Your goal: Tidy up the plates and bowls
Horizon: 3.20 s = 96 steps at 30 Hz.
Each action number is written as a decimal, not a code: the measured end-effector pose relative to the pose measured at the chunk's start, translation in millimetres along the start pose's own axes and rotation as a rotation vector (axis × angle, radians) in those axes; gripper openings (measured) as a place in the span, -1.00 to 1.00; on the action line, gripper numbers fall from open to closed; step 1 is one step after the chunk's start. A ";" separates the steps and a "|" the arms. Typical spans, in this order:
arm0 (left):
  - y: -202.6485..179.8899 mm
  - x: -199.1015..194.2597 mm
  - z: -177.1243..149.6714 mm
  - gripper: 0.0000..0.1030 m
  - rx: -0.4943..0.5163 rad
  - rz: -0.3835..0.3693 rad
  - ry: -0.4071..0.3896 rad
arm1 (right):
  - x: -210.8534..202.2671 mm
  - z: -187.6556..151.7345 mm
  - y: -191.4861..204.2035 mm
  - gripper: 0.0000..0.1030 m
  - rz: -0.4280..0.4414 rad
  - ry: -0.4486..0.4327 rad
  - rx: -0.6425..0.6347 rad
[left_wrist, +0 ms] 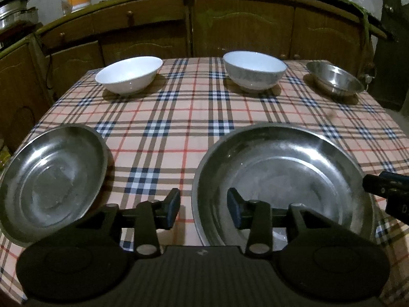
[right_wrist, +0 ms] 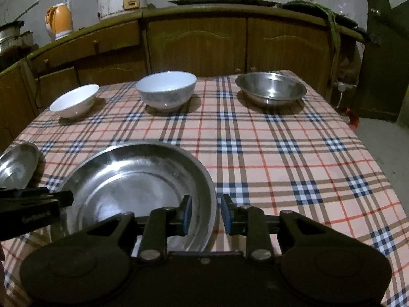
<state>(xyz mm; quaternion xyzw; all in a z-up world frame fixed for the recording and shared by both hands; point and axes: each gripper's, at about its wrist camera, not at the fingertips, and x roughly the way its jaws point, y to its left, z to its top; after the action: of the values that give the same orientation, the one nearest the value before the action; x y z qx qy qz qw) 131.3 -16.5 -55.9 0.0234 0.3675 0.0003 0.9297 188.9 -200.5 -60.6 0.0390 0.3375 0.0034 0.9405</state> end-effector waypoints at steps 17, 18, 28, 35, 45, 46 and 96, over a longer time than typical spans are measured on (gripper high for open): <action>31.5 -31.0 17.4 0.38 -0.067 0.013 -0.030 | -19.3 17.0 41.9 0.02 0.133 -0.003 -0.022; 34.6 -32.1 17.4 0.38 -0.072 0.016 -0.030 | -19.5 17.5 46.0 0.02 0.140 -0.003 -0.028; 67.4 -41.8 17.5 0.38 -0.121 0.044 -0.043 | -20.1 23.5 88.1 0.03 0.201 0.001 -0.073; 87.7 -45.0 12.7 0.38 -0.149 0.071 -0.039 | -19.8 25.2 114.8 0.03 0.238 0.009 -0.098; 124.6 -47.5 2.3 0.38 -0.211 0.114 -0.036 | -10.3 23.1 160.6 0.03 0.294 0.038 -0.155; 128.6 -47.6 0.9 0.38 -0.221 0.121 -0.036 | -8.8 22.9 164.7 0.03 0.297 0.041 -0.161; 172.7 -38.3 9.8 -0.64 -0.266 0.211 -0.075 | 11.1 43.6 181.5 -0.58 0.313 0.025 -0.189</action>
<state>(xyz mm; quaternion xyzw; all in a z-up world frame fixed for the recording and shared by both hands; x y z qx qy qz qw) 112.9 154.9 -15.1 -0.0614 0.3246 0.1458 0.9325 228.8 -22.4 -20.4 0.0024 0.3370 0.1821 0.9237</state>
